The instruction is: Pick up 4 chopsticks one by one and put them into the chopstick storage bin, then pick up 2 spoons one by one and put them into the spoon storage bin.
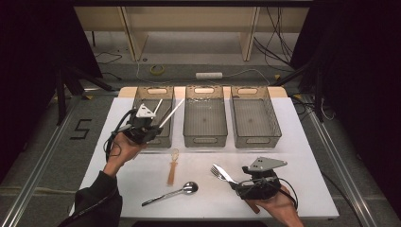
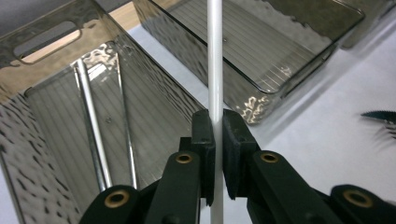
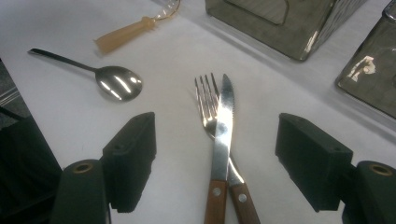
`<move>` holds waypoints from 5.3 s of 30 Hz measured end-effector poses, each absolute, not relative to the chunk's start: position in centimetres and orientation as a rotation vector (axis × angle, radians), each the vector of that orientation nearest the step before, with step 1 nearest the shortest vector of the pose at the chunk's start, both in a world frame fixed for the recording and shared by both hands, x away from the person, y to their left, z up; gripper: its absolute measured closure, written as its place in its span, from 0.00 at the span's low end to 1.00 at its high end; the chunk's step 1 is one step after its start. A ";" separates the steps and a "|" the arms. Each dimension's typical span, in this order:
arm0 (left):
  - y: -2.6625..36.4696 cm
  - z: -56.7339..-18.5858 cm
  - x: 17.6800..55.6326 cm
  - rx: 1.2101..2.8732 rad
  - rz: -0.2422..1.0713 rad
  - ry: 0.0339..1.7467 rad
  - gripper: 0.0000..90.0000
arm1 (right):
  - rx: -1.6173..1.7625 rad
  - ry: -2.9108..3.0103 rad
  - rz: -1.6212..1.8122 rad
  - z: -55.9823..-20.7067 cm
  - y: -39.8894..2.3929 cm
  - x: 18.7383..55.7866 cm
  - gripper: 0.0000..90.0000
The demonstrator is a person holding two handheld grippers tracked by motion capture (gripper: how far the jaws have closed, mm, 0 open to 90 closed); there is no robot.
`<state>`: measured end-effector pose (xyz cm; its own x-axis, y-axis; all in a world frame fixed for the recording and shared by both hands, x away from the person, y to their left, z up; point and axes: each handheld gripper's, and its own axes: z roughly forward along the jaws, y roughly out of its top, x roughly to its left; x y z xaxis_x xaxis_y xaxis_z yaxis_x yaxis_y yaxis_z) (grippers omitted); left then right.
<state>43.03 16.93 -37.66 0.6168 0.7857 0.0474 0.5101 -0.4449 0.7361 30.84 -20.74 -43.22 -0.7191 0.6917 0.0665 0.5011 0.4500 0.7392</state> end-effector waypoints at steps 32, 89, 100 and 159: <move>18.4 -37.9 51.9 2.037 0.579 1.224 0.93 | 1.031 2.470 1.150 -43.5 -20.8 30.7 0.32; 20.0 -41.4 49.7 2.020 0.438 1.276 0.45 | 1.015 2.497 1.132 -43.8 -20.4 30.7 0.32; 19.4 -40.4 45.7 2.077 0.422 1.159 0.34 | 1.019 2.479 1.156 -43.6 -20.5 30.8 0.32; 15.0 -43.6 34.8 2.300 0.263 0.923 0.20 | 1.050 2.455 1.143 -43.9 -21.0 30.4 0.30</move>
